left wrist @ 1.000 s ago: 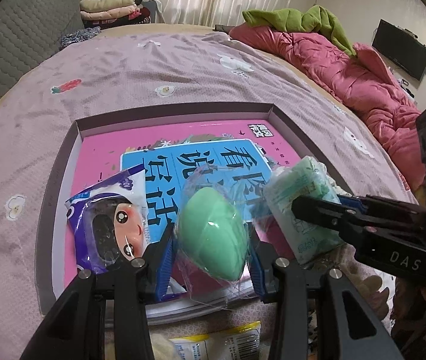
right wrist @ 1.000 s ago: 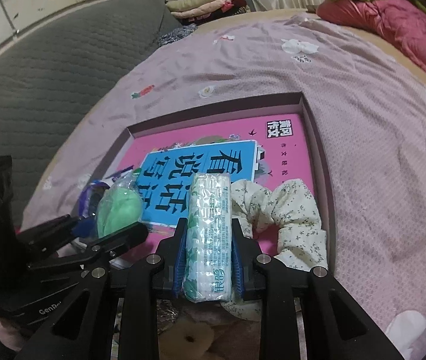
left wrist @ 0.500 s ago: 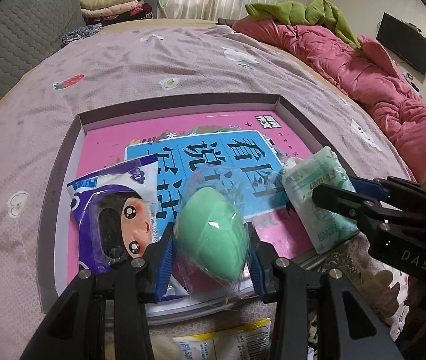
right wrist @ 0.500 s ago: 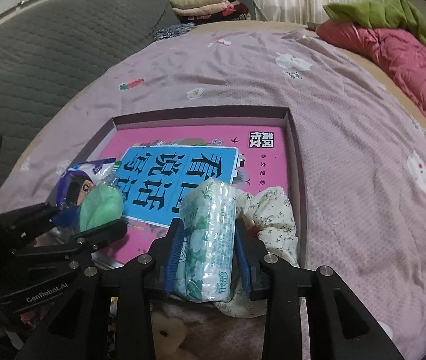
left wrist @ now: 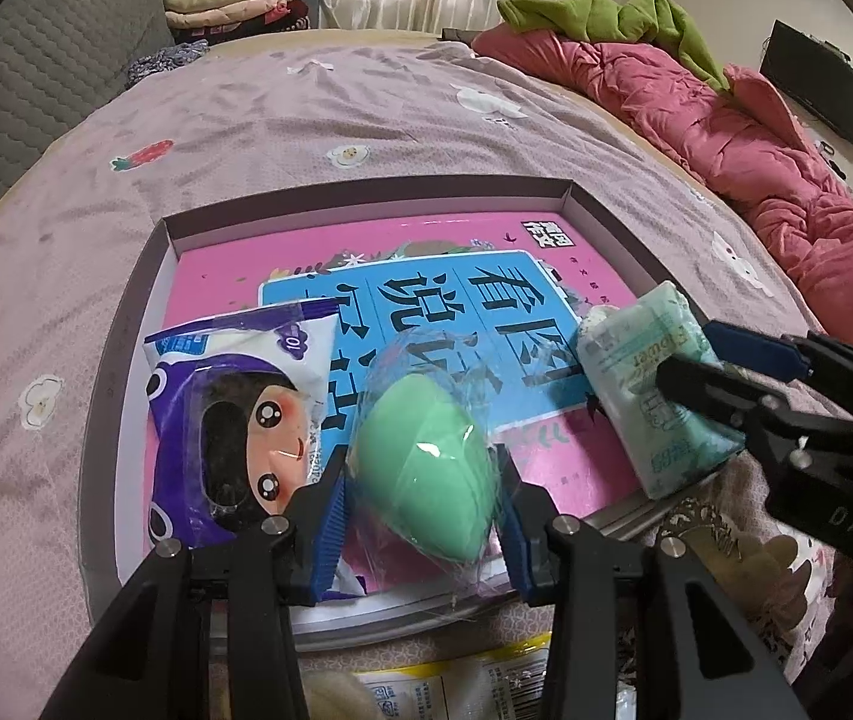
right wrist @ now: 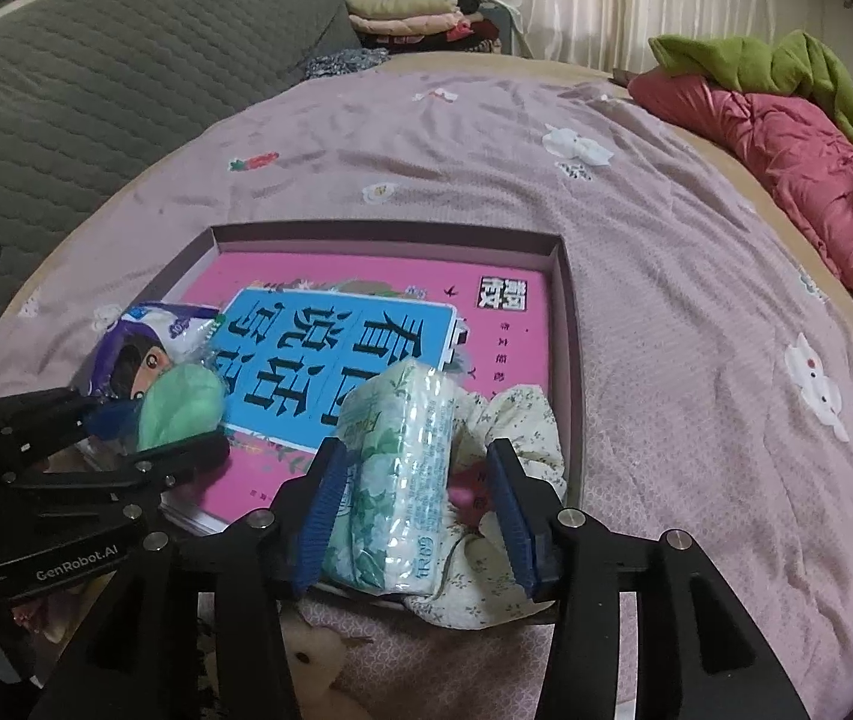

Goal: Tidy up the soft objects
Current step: 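Lower the tissue pack into the tray and open right tool while left tool lowers the green ball, then open the left tool to release the green ball into the tray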

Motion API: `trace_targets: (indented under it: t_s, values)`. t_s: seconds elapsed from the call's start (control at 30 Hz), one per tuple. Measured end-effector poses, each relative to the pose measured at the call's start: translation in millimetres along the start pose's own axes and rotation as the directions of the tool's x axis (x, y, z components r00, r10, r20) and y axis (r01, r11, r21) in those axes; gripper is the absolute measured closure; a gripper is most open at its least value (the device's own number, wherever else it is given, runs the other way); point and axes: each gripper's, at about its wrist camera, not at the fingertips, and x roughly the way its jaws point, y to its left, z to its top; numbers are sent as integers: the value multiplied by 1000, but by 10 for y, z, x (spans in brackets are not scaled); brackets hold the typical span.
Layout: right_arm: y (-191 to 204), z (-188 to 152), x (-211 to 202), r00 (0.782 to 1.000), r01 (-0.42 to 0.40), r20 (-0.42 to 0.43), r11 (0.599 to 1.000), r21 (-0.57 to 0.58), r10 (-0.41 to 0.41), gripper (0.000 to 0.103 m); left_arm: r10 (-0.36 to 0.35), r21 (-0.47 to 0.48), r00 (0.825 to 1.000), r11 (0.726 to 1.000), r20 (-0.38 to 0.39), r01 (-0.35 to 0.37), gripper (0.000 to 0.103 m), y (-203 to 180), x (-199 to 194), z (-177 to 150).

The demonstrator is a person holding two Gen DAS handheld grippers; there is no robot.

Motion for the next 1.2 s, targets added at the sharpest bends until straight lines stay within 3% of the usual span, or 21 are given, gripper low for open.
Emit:
trace_targets:
  t_s: [0.23, 0.6, 1.2]
  values:
    - [-53, 37, -123, 998, -22, 55, 999, 34, 20, 52, -1, 4, 1000, 1000, -5, 1, 59, 1, 8, 3]
    - [5, 31, -82, 998, -36, 43, 999, 16, 36, 52, 26, 21, 1000, 999, -12, -25, 58, -26, 25, -2]
    - [28, -19, 7, 999, -34, 4, 999, -7, 34, 49, -17, 2, 1000, 1000, -19, 18, 55, 5, -27, 5]
